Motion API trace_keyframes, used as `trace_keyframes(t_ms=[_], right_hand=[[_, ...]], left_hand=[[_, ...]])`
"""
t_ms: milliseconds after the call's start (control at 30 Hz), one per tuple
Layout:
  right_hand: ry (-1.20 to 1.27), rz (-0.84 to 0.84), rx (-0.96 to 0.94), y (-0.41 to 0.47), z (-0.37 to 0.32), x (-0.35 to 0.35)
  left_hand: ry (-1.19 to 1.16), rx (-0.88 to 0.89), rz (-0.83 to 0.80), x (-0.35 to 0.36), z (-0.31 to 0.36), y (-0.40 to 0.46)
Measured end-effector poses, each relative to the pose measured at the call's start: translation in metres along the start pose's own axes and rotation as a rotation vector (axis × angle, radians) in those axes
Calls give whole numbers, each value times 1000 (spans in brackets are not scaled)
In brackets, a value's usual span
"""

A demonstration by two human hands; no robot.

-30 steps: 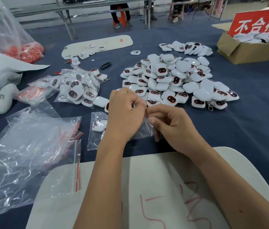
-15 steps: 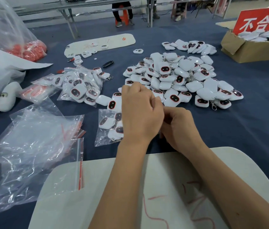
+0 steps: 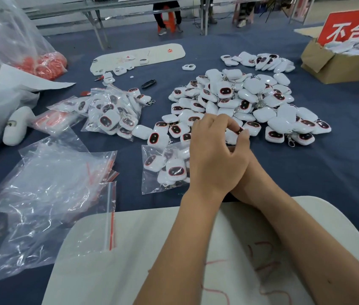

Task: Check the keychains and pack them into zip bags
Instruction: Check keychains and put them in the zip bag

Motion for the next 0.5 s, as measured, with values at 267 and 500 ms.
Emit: trace_keyframes(t_ms=[267,500], right_hand=[[-569,671,-217,10,9,-26],[-967,281,-247,20,18,-16]], left_hand=[[-45,-113,-166,14,-15,-13],[20,-155,-177,16,-28,-11]])
Point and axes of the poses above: each hand's wrist, its own y-axis towards the middle knuckle, its own x-axis out of the palm, z = x × y, the point moved 1 cm from there along y, towards the middle knuckle, and after that the axes turned 15 degrees about z, right-handed, at the moved point
